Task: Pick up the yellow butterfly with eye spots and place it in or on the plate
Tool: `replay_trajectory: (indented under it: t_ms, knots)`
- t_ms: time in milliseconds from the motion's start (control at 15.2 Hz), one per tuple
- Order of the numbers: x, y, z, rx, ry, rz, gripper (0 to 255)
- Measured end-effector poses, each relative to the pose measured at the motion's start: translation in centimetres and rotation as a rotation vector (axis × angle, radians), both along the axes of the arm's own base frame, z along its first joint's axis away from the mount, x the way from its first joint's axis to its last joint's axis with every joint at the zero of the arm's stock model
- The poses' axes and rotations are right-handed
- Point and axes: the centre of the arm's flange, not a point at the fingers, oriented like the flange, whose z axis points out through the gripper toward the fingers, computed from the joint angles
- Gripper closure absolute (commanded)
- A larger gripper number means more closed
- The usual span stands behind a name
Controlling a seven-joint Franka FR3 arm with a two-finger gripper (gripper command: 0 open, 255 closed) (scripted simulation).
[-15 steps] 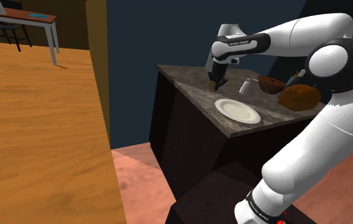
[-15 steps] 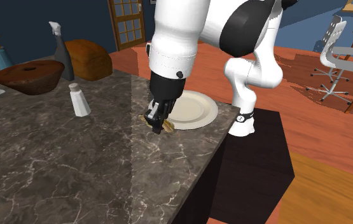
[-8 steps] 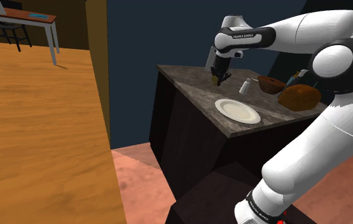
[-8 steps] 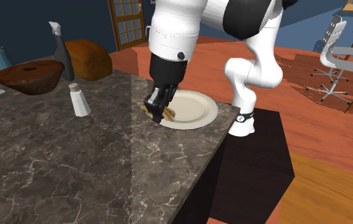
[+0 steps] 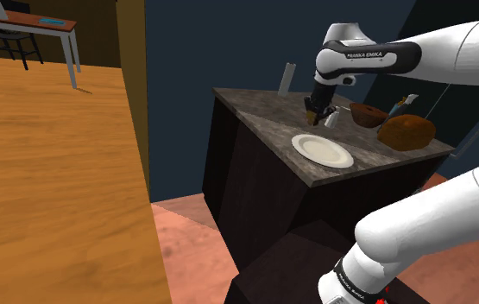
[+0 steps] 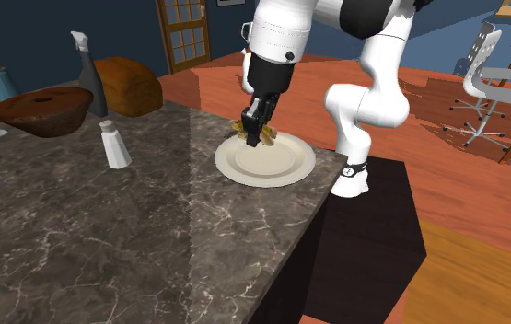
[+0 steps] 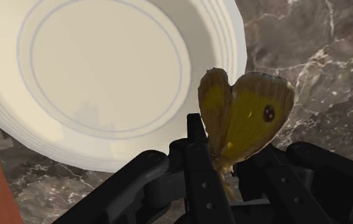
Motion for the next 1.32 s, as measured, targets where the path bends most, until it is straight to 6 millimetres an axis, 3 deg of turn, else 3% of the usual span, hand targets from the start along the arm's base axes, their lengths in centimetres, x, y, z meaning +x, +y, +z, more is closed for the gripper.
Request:
replay_trajectory:
  t_ms: [396,660,1320]
  knots:
    - [-7.3,0.8,0.2,0.0,0.0,-0.001,255]
    - [-8.4,1.2,-1.5,0.0,0.0,0.0,255]
    - [-8.4,1.2,-6.8,0.0,0.001,0.0,255]
